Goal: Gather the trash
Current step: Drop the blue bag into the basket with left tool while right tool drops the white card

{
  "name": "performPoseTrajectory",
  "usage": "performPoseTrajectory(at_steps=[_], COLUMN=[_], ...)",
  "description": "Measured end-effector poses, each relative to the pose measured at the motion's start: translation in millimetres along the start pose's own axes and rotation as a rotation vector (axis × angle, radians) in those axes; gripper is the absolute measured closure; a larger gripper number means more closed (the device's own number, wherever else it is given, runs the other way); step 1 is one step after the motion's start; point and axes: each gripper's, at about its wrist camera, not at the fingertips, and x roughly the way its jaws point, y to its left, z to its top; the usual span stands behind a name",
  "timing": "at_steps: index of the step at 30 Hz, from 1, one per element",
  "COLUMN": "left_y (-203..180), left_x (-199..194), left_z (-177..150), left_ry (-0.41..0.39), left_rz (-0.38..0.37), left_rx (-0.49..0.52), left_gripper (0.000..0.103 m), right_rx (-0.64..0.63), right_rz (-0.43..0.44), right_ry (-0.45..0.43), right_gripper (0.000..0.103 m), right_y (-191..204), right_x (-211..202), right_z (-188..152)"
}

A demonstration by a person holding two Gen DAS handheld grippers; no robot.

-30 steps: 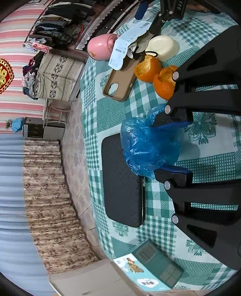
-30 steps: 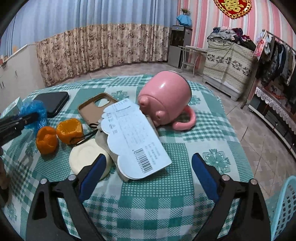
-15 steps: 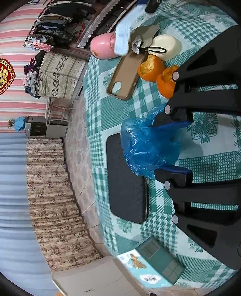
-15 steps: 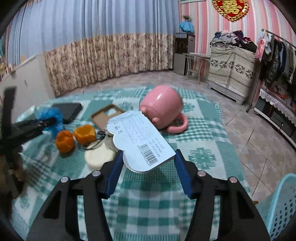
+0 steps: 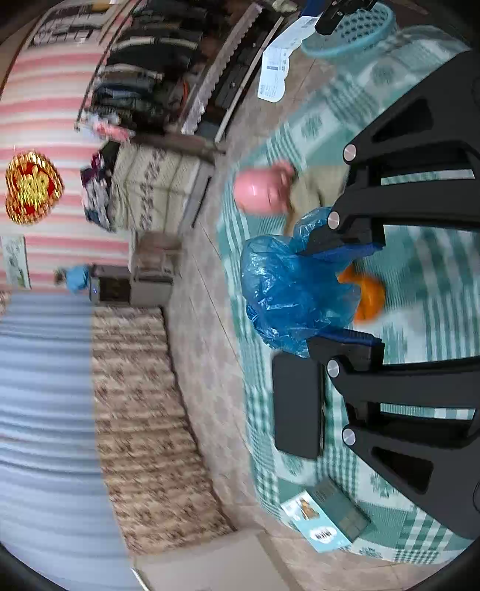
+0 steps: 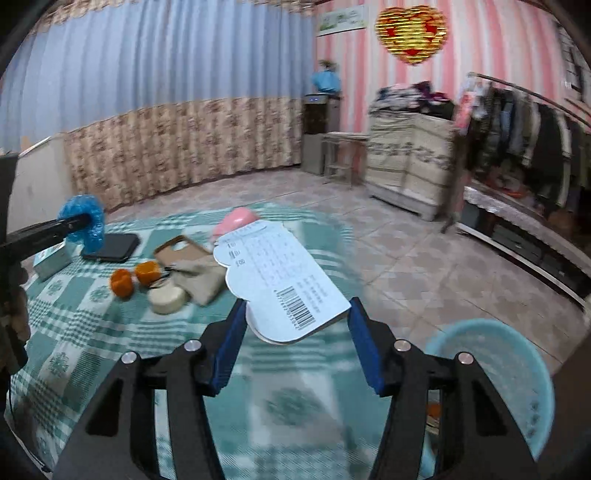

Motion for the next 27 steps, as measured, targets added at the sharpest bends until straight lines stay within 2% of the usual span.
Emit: performPoseTrajectory(at_steps=[6, 10, 15, 25, 27], left_y=[-83, -129, -179, -263, -277], left_x=[-17, -22, -19, -11, -9], left_z=[4, 3, -5, -17, -21], left_ry=[-0.034, -0.039, -0.011, 0.017, 0.023], left_rz=[-0.115, -0.193, -0.258, -0.362, -0.383], left_rx=[0.077, 0.097, 0.131, 0.217, 0.229], left_gripper=[0.074, 0.074, 0.074, 0.074, 0.074], right_rx=[0.079, 0.139, 0.236, 0.327, 0.357], right_rz=[-0.156, -0.248, -0.289, -0.413, -0.413], right_ry=[-0.011, -0.008, -0.01, 0.046, 0.063], right_gripper=[0.048, 0.048, 0.047, 0.048, 0.047], right_y=[-58, -100, -143, -185, -195], right_x=[-49, -67, -79, -78, -76], right_z=[-16, -27, -40, -60, -65])
